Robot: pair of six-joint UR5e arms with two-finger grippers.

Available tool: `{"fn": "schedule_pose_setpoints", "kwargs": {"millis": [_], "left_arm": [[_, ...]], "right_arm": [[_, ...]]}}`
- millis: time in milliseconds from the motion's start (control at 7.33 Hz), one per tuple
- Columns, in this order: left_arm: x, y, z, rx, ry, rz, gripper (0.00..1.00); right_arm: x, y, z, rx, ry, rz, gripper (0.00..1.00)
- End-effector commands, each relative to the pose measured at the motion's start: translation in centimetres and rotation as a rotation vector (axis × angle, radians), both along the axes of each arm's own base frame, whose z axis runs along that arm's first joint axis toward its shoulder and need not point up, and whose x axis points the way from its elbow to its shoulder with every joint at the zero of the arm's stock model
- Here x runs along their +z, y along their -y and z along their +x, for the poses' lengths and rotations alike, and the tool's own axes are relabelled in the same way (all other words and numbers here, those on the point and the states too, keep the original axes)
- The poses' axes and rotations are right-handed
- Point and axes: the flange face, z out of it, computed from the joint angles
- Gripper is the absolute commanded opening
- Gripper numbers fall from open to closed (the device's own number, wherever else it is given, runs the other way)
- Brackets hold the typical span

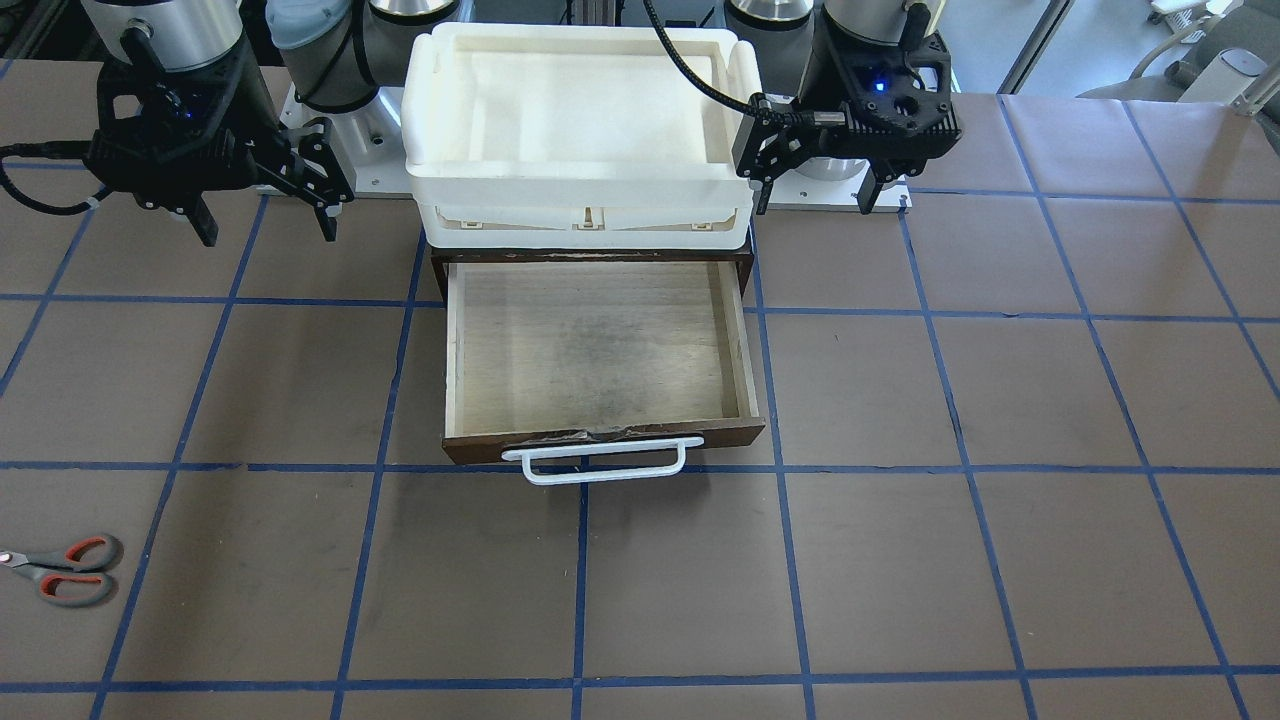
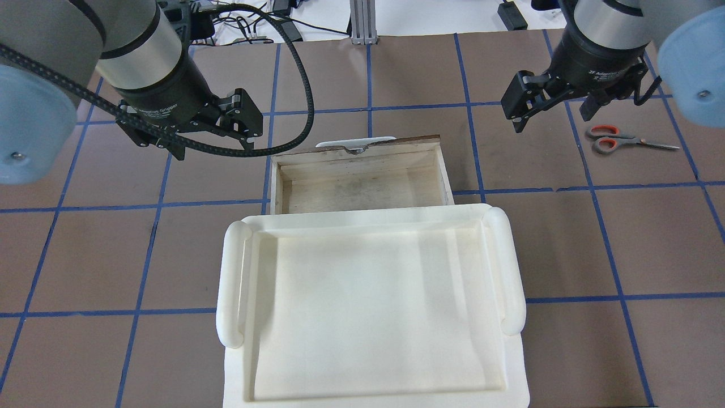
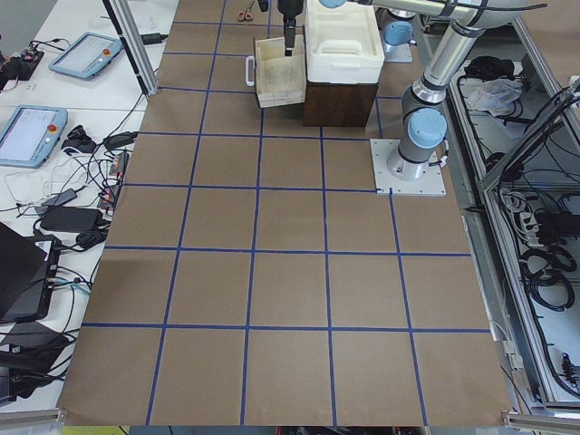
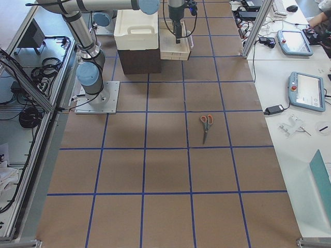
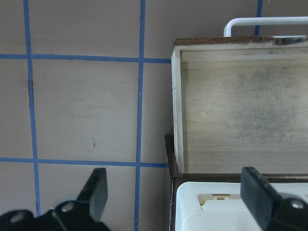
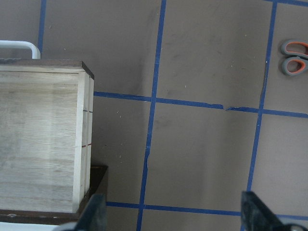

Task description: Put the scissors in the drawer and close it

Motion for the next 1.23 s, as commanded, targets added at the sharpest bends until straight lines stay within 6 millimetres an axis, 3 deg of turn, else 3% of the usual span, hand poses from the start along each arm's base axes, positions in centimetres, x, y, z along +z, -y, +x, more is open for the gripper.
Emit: {"fn": "schedule_pose_setpoints", "kwargs": {"millis": [0, 273, 409, 682, 818, 955, 1091], "left_arm": [[-0.8, -0.4, 0.0, 0.000, -0.001, 0.016, 1.00], [-0.8, -0.7, 0.1, 0.001, -0.002, 0.017, 1.00], [-0.8, -0.7, 0.1, 0.002, -0.001, 0.016, 1.00], [-0.8, -0.7, 0.1, 0.001, -0.002, 0.015, 1.00], [-0.8, -0.7, 0.1, 0.001, -0.002, 0.015, 1.00], [-0.8, -0.7, 0.1, 0.001, -0.004, 0.015, 1.00], [-0.8, -0.7, 0.1, 0.001, -0.004, 0.015, 1.00]], "right_arm": [[-2.0, 1.8, -0.5, 0.110, -0.015, 0.038, 1.00], [-2.6, 4.2, -4.7, 0.381, -0.030, 0.020, 1.00], [-3.8, 5.6, -6.6, 0.518, -0.038, 0.032, 1.00], [-6.8, 9.2, -7.4, 0.745, -0.087, -0.007, 1.00], [-9.1, 10.5, -9.2, 0.863, -0.081, 0.035, 1.00], [-10.5, 11.3, -12.6, 0.930, -0.071, 0.052, 1.00], [-12.5, 12.8, -14.5, 0.994, -0.072, 0.041, 1.00]]}}
